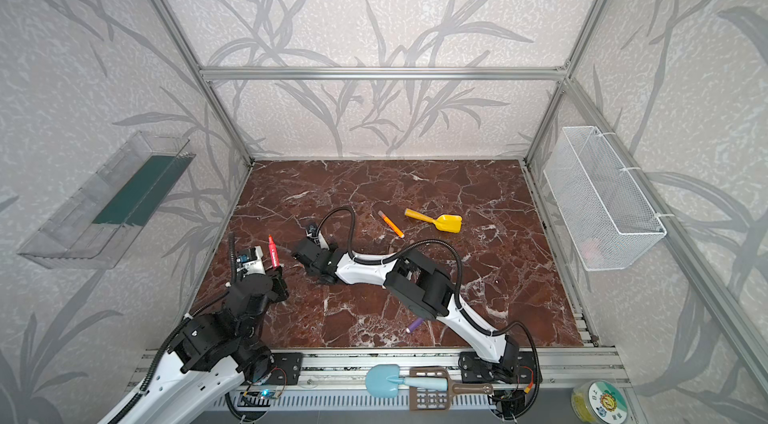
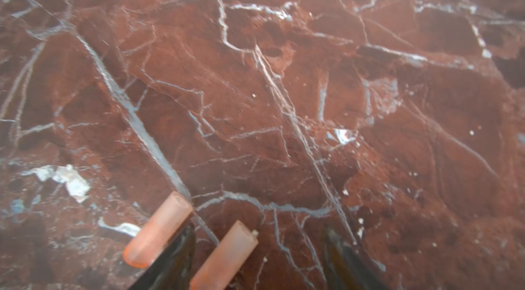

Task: Insert the pens into the pen caps
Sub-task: 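Grasp one pale pink cap with the right gripper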

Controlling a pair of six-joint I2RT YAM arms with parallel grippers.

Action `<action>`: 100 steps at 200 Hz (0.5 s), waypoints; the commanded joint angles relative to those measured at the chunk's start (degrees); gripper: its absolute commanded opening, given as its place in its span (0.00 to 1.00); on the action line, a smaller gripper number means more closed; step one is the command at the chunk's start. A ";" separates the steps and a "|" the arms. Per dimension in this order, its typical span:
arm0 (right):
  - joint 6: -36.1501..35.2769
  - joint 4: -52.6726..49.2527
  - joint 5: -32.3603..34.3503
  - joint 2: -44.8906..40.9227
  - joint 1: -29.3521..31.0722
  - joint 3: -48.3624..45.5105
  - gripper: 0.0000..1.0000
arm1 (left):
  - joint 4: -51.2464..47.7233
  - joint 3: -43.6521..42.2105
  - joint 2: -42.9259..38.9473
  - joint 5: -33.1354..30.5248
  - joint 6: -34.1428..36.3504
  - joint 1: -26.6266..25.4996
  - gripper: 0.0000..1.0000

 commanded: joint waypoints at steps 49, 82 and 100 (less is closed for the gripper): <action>0.16 -0.88 1.36 -2.30 -0.17 -3.87 0.45 | -0.46 -0.70 -1.00 -1.48 -1.15 0.19 0.00; -0.20 -2.67 0.48 -0.39 -0.11 -1.47 0.43 | -0.51 -0.70 -1.15 -1.36 -1.16 0.19 0.00; -0.38 -4.23 0.37 0.89 -0.12 0.25 0.43 | -0.51 -0.70 -1.18 -1.46 -1.23 0.25 0.00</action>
